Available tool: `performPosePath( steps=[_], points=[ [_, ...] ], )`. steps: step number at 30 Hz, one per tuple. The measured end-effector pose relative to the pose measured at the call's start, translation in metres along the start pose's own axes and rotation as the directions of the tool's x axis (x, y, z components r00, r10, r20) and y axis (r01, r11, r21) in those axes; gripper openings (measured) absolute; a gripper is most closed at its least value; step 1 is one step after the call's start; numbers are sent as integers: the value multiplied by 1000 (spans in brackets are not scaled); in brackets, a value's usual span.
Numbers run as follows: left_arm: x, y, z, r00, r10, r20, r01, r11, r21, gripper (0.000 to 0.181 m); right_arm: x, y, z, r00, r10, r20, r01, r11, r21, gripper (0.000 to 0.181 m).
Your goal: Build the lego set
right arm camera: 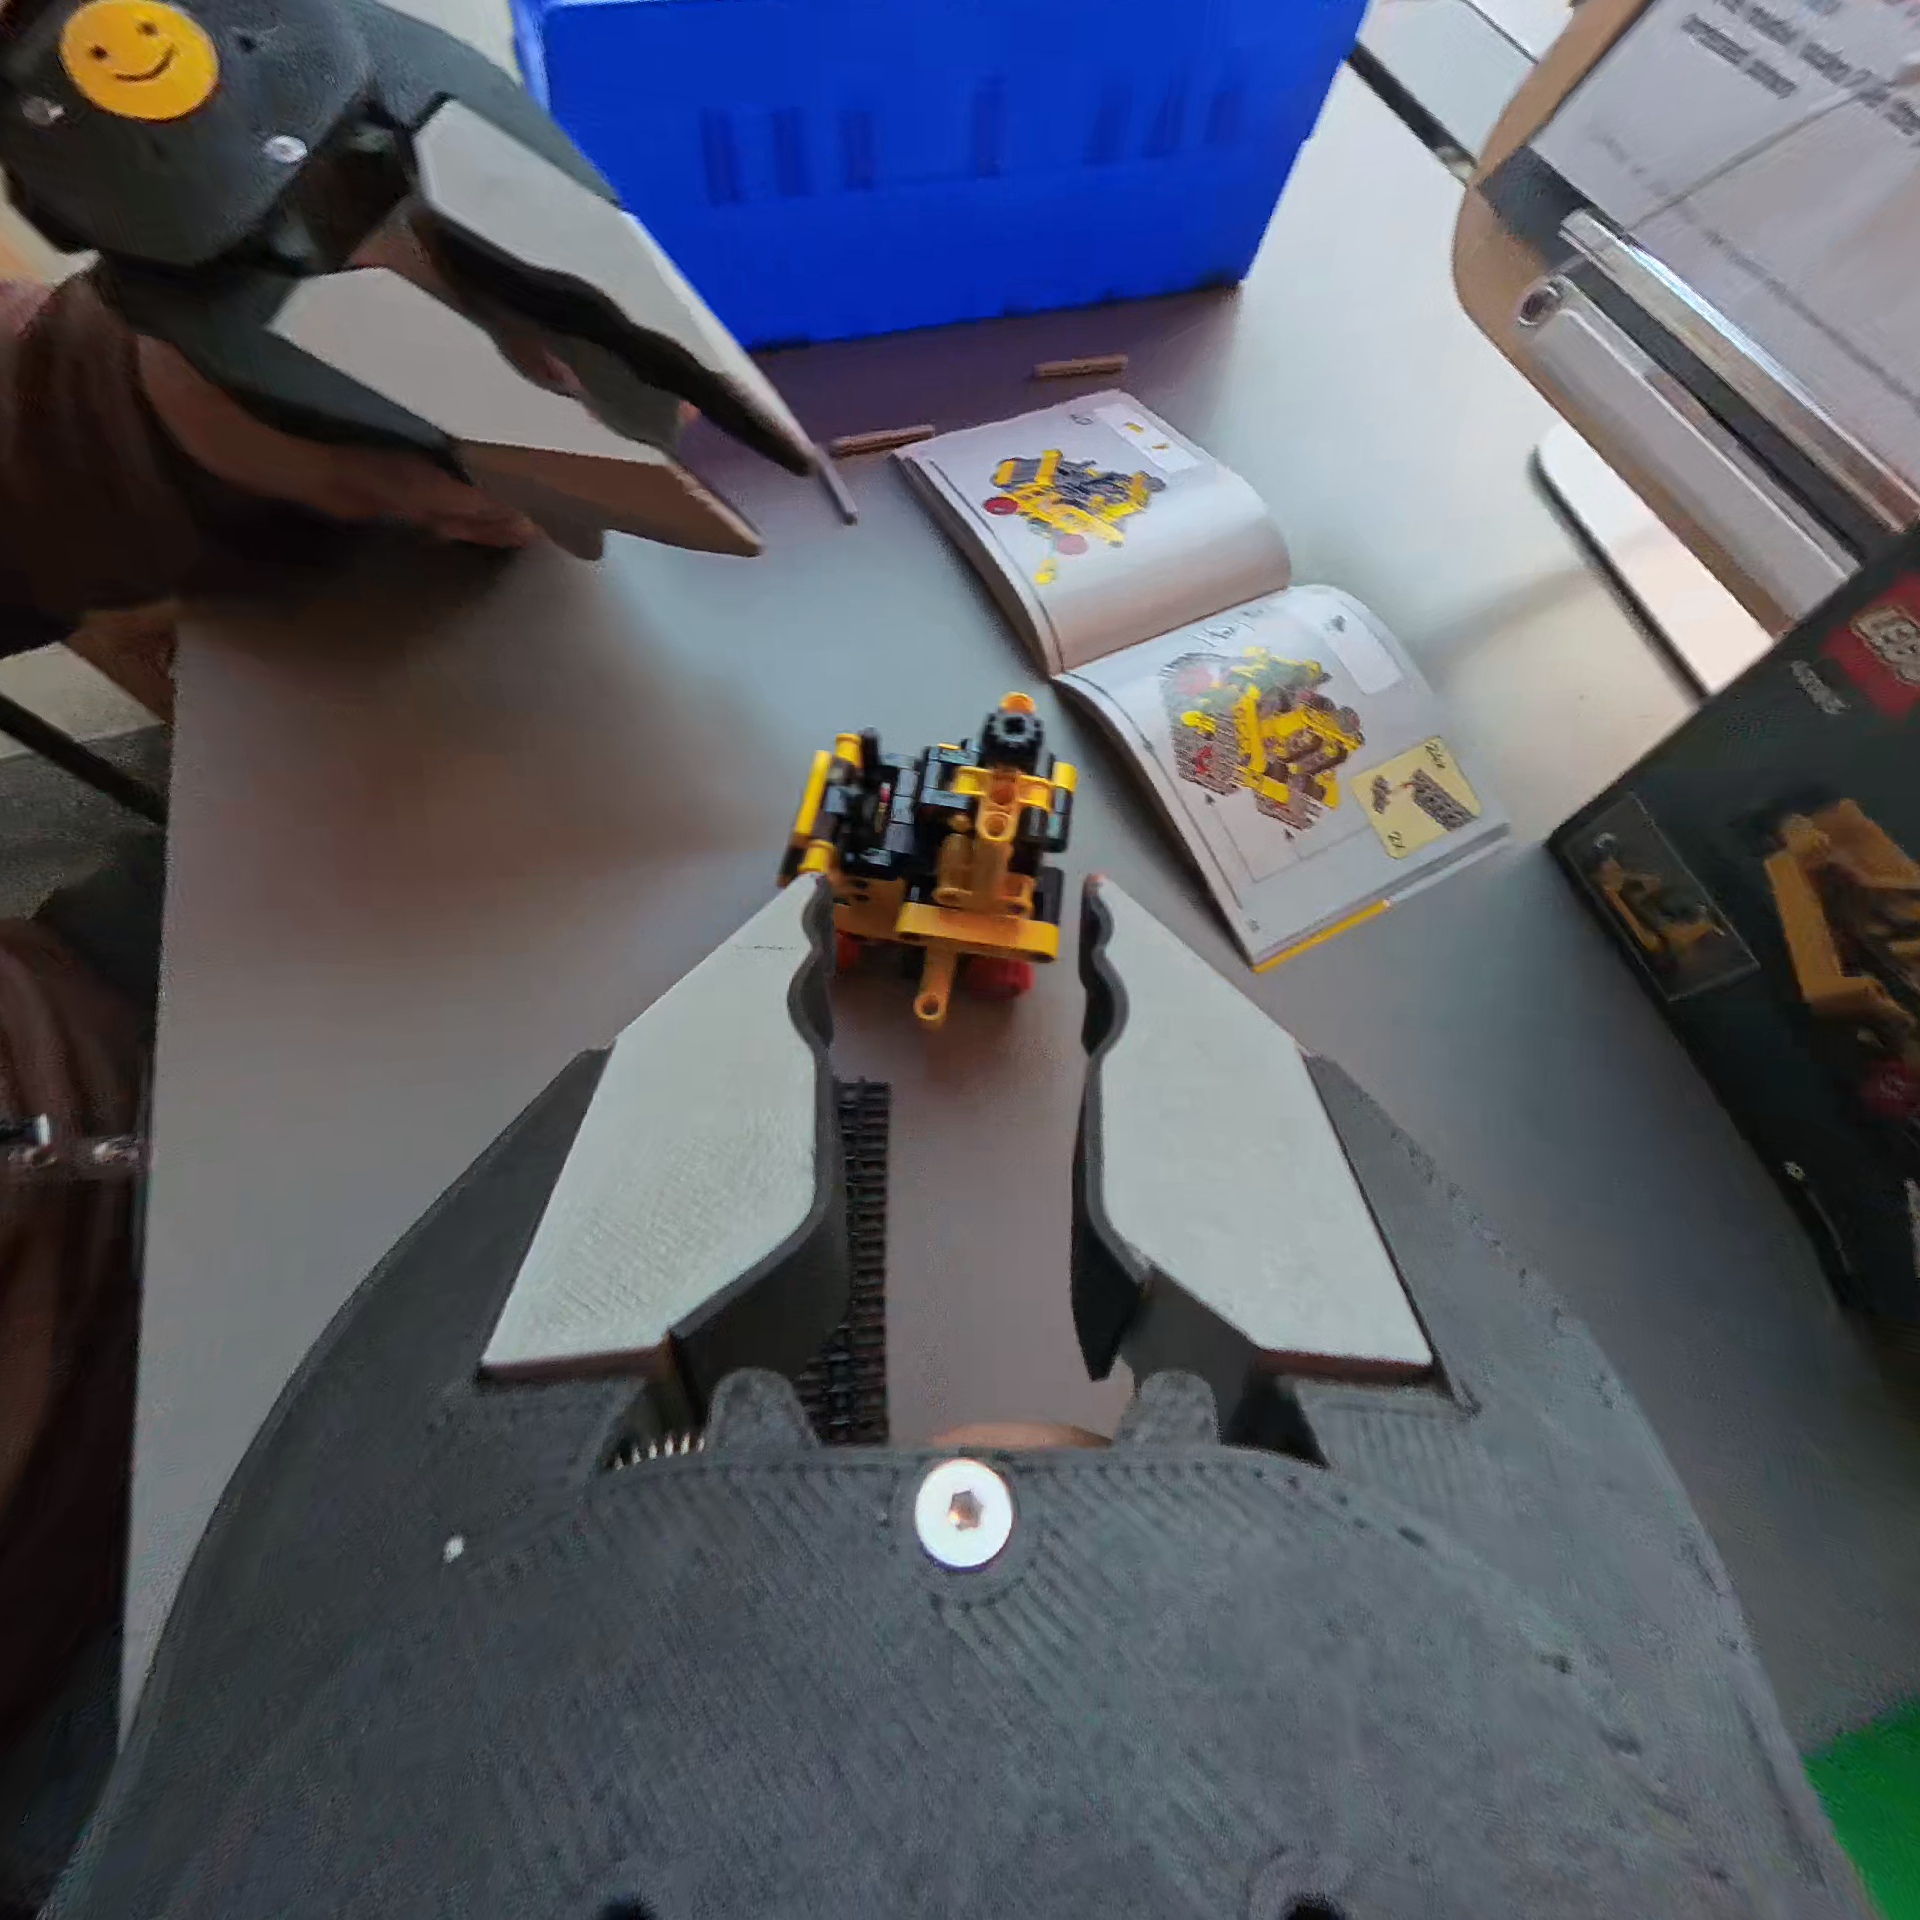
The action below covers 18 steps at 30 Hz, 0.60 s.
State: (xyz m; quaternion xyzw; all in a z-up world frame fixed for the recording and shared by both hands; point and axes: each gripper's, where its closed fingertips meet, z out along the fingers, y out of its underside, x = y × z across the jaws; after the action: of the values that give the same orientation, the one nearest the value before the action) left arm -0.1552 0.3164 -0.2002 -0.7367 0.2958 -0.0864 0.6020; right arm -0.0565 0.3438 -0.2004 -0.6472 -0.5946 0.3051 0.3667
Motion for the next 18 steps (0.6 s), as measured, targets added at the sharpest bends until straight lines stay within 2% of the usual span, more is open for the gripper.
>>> performPosePath(
  steps=[2, 6, 11, 14, 18],
  points=[
    [7, 0, 0, 999, 19, -40, -19, 1000, 3, 21, 10, 7, 4, 999, 29, 23, -28, 999, -18, 49],
    [31, -7, -2, 982, 46, -183, -37, 998, 52, 30, 6, 15, 20, 988, 62, 143, -58, 998, -35, 53],
    [38, 4, 14, 978, 88, -188, -99, 994, -50, 43, -7, 24, 27, 982, 52, 180, -38, 996, -78, 50],
    [37, 11, 21, 979, 160, -124, -173, 980, -103, 43, -23, 25, 25, 978, 33, 205, -16, 996, -84, 45],
    [34, 8, 19, 981, 169, -98, -177, 981, -80, 39, -41, 22, 25, 977, 0, 213, 16, 997, -73, 54]
  ],
)
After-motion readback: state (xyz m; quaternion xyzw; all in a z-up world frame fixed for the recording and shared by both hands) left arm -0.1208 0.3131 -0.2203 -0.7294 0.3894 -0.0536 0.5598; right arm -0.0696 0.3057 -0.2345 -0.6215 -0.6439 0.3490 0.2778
